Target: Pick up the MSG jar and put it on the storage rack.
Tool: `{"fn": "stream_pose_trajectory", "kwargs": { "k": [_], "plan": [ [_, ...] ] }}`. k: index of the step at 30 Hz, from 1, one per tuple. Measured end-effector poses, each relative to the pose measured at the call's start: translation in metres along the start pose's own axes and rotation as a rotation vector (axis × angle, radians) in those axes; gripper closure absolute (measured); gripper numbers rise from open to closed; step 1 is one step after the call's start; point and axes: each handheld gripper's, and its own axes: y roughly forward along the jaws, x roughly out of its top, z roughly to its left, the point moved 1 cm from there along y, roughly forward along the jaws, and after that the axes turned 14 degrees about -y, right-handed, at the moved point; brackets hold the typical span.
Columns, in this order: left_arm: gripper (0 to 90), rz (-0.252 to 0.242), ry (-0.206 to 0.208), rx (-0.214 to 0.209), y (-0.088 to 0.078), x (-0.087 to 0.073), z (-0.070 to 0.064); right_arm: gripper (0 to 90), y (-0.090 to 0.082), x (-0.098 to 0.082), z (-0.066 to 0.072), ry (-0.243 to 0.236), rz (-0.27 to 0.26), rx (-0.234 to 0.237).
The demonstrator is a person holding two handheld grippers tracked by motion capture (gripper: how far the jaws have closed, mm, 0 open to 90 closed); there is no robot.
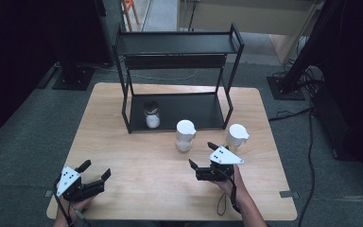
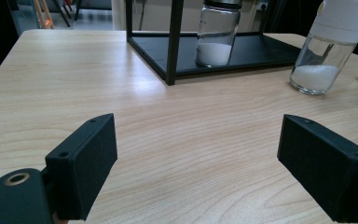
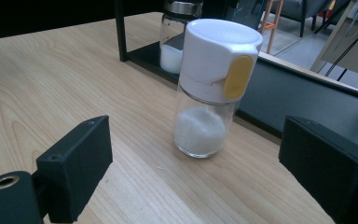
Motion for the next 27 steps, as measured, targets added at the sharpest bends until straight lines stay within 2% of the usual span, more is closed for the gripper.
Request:
{"fn": "stream_pose_trajectory", "kwargs": {
  "k": [13, 27],
  "plan": [
    [12.2, -0.001, 0.003, -0.005, 0.0, 0.0, 0.0, 9.5, 0.007, 0.001, -0.001, 0.008, 0.022, -0.018],
    [12.2, -0.001, 0.003, -0.007, 0.0, 0.0, 0.0, 9.6, 0.021, 0.007, 0.002, 0.046, 0.032, -0.051]
  ]
}}
